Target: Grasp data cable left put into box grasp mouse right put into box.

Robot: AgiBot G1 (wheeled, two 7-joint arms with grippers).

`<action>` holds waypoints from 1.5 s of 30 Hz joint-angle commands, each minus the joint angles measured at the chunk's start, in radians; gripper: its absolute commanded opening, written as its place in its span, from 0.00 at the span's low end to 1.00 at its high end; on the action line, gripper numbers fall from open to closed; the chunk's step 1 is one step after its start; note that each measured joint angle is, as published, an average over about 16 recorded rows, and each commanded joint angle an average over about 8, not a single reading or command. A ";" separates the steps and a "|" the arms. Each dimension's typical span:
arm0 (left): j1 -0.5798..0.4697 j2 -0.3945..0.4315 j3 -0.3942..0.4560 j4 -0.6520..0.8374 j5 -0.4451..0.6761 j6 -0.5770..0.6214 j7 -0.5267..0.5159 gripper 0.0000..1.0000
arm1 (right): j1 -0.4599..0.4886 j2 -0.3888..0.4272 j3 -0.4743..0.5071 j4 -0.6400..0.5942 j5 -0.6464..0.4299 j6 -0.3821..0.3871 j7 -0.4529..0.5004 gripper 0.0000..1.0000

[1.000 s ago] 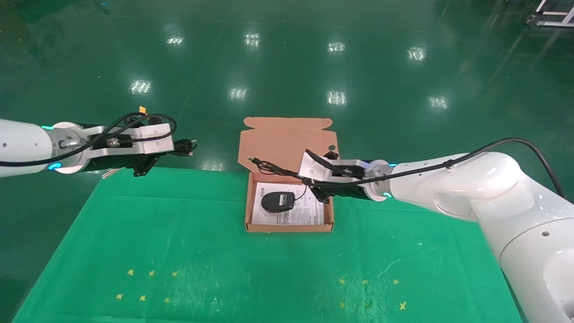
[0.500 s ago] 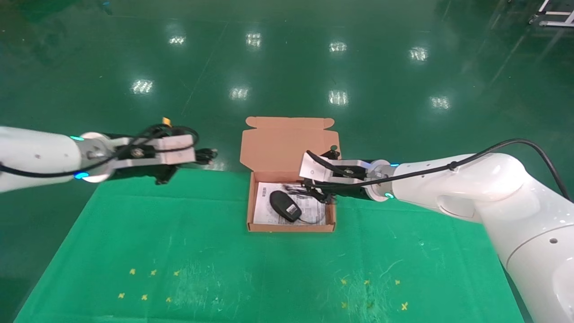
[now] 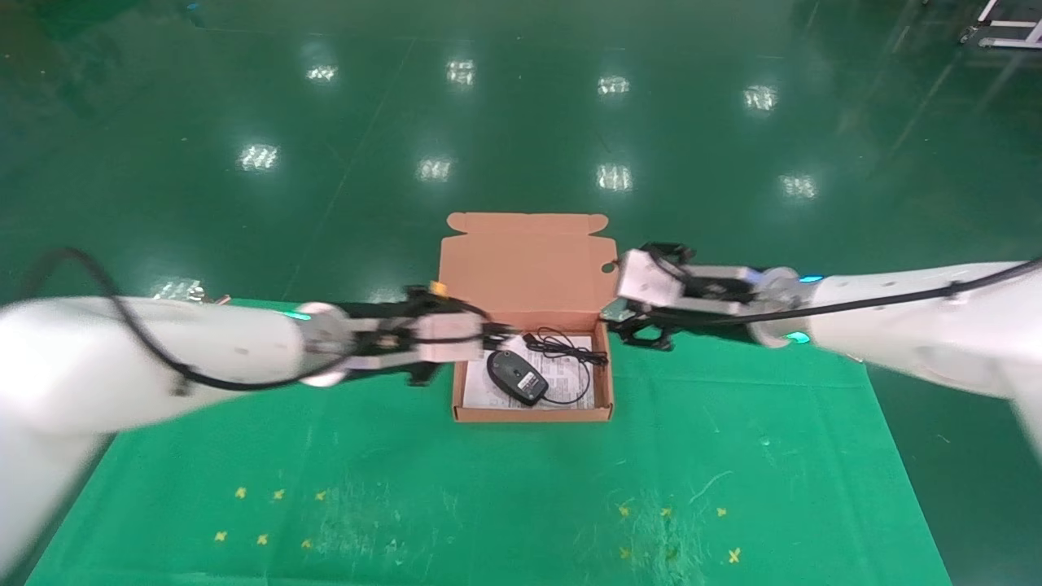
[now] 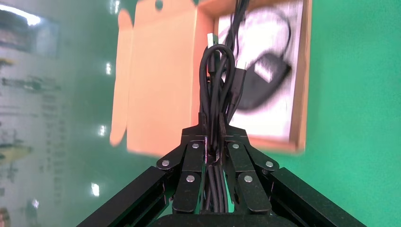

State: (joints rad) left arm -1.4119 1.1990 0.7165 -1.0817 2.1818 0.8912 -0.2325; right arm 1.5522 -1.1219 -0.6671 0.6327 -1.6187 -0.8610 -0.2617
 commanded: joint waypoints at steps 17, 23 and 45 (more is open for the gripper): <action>-0.036 0.177 0.268 0.283 -0.142 -0.297 0.060 0.33 | -0.105 0.270 -0.012 0.556 -0.155 0.004 0.432 1.00; -0.052 0.183 0.320 0.308 -0.174 -0.323 0.040 1.00 | -0.114 0.285 -0.016 0.603 -0.183 0.005 0.468 1.00; -0.132 0.019 0.260 0.145 -0.195 -0.288 -0.019 1.00 | -0.060 0.275 -0.009 0.589 -0.195 0.006 0.430 1.00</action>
State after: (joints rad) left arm -1.5413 1.2235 0.9788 -0.9361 1.9876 0.6026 -0.2484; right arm 1.4955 -0.8479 -0.6817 1.2190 -1.8174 -0.8658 0.1691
